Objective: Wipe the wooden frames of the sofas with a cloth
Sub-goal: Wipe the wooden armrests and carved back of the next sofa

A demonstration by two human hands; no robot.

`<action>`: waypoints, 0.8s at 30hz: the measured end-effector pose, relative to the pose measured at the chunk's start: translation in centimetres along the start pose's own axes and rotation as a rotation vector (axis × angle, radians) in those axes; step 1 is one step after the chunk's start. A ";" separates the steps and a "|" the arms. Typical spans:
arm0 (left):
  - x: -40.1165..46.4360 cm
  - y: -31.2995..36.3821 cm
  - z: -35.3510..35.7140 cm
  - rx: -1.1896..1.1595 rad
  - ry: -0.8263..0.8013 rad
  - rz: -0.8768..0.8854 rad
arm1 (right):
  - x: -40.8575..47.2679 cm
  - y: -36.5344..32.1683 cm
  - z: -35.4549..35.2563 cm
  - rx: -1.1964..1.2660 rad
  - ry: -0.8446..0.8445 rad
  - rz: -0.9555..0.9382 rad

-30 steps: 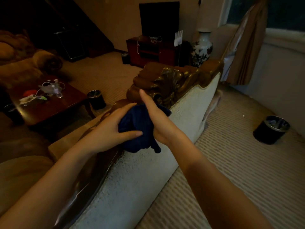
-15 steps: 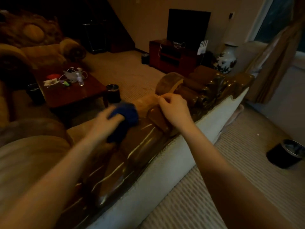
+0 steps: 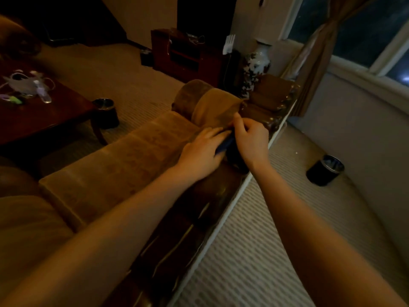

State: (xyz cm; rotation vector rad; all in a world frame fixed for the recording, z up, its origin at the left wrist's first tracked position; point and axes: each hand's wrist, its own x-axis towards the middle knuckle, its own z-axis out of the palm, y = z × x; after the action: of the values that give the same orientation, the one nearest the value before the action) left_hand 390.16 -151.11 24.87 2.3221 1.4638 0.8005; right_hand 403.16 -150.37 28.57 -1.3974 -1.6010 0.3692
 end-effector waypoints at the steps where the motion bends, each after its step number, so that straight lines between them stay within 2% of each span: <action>1: -0.5 0.0 0.0 -0.001 -0.015 0.030 | -0.1 0.1 0.1 -0.024 0.008 -0.016; 5: -8.5 -1.1 0.0 0.084 0.053 0.341 | -0.5 1.0 0.9 -0.084 0.076 -0.086; 9: -13.7 -4.6 0.3 0.047 0.002 0.487 | -0.8 1.2 1.5 -0.123 0.110 -0.093; 12: -11.3 -4.4 0.0 -0.005 -0.009 0.479 | -0.8 1.3 1.8 -0.135 0.152 -0.093; 15: -6.7 -1.3 -0.2 -0.176 0.042 0.221 | -0.5 1.5 1.7 -0.121 0.171 -0.078; 17: -5.3 0.1 -0.2 -0.131 0.057 0.106 | -0.4 1.6 1.4 -0.109 0.173 -0.048; 20: -7.2 -0.2 0.0 0.049 0.037 0.242 | -0.6 1.6 1.0 -0.102 0.134 -0.040; 24: -12.1 -2.6 0.0 0.153 -0.066 0.485 | -1.4 0.8 0.3 -0.053 -0.003 -0.046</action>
State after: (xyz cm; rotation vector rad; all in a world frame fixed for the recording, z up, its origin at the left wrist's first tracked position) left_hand 384.18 -160.75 19.89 2.8413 0.9703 0.7331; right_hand 403.29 -151.33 27.19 -1.3977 -1.6527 0.3041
